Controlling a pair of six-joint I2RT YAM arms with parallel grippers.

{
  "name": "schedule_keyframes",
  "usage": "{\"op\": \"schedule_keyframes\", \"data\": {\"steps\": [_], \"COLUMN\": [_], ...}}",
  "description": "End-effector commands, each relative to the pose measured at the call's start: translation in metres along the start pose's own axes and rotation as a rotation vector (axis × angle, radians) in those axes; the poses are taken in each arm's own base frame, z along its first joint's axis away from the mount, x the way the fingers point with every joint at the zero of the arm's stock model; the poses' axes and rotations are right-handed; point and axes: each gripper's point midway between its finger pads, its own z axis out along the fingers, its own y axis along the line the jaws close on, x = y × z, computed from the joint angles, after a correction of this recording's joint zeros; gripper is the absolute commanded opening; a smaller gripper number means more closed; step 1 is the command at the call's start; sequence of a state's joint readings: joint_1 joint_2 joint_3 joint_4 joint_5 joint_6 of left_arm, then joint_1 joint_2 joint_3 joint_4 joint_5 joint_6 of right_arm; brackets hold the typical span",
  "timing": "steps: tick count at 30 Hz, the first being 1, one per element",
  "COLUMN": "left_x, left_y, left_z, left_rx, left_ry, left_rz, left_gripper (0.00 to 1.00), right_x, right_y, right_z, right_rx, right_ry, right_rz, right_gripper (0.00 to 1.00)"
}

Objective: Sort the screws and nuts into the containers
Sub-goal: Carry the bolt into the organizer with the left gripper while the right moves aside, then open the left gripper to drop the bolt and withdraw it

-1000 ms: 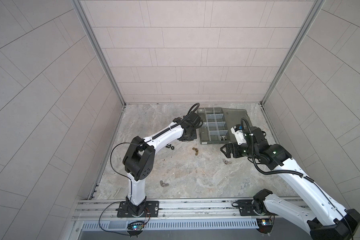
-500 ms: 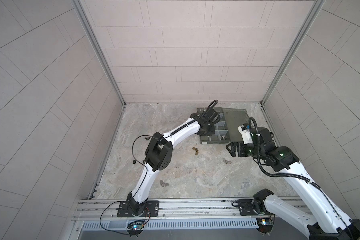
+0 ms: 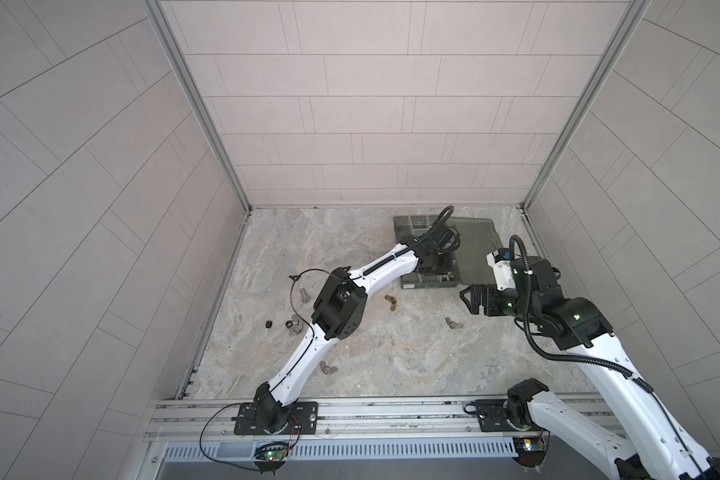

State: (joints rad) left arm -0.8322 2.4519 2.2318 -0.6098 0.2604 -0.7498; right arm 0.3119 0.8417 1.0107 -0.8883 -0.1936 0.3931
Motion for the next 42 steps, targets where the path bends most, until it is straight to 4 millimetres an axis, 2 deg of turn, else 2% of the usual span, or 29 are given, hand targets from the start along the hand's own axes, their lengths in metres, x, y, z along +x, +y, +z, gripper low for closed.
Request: {"op": "schedule_keyframes", "data": {"steps": [1,14,17,21,24,27,30,32,35,38,41,42], "left_x": [-0.011,-0.013,-0.015,-0.013,-0.011,-0.012,-0.014,-0.018,-0.023,-0.022,-0.018,-0.011], "left_y": [-0.021,-0.019,-0.018,-0.02,-0.022,-0.024,-0.025,-0.025,-0.01,0.023,0.072,0.095], "left_z": [0.0,0.02,0.022,0.024,0.025,0.021,0.008,-0.008,-0.036,-0.067,-0.105,-0.116], "left_rx": [0.073,0.082,0.083,0.092,0.103,0.107,0.096,0.082,0.045,-0.003,-0.064,-0.103], "left_ry": [-0.035,-0.053,-0.062,-0.053,-0.046,-0.047,-0.055,-0.074,-0.112,-0.123,-0.14,-0.148], "left_rz": [-0.012,-0.033,-0.033,-0.033,-0.032,-0.029,-0.015,0.0,-0.002,-0.04,-0.101,-0.123], "left_gripper": [0.13,0.14,0.2,0.34,0.39,0.4,0.4,0.4,0.4,0.4,0.4,0.41], "right_x": [-0.001,0.006,0.006,0.005,0.006,0.005,0.004,0.003,0.003,0.001,-0.002,-0.002], "right_y": [-0.004,-0.009,-0.01,-0.013,-0.015,-0.014,-0.012,-0.01,-0.01,-0.006,0.002,0.006], "right_z": [-0.01,-0.012,-0.011,-0.009,-0.007,-0.006,-0.004,-0.003,0.001,0.006,0.01,0.012], "right_rx": [0.02,0.033,0.035,0.047,0.05,0.045,0.034,0.022,0.016,-0.006,-0.057,-0.076], "right_ry": [-0.012,-0.003,0.0,0.002,0.009,0.01,0.01,0.01,0.007,-0.004,-0.006,-0.002], "right_rz": [0.001,0.002,0.0,-0.005,-0.003,0.001,0.003,0.006,0.018,0.042,0.06,0.061], "right_gripper": [0.99,0.99,0.99,0.99,0.99,0.99,0.99,0.99,0.99,0.99,0.99,0.99]}}
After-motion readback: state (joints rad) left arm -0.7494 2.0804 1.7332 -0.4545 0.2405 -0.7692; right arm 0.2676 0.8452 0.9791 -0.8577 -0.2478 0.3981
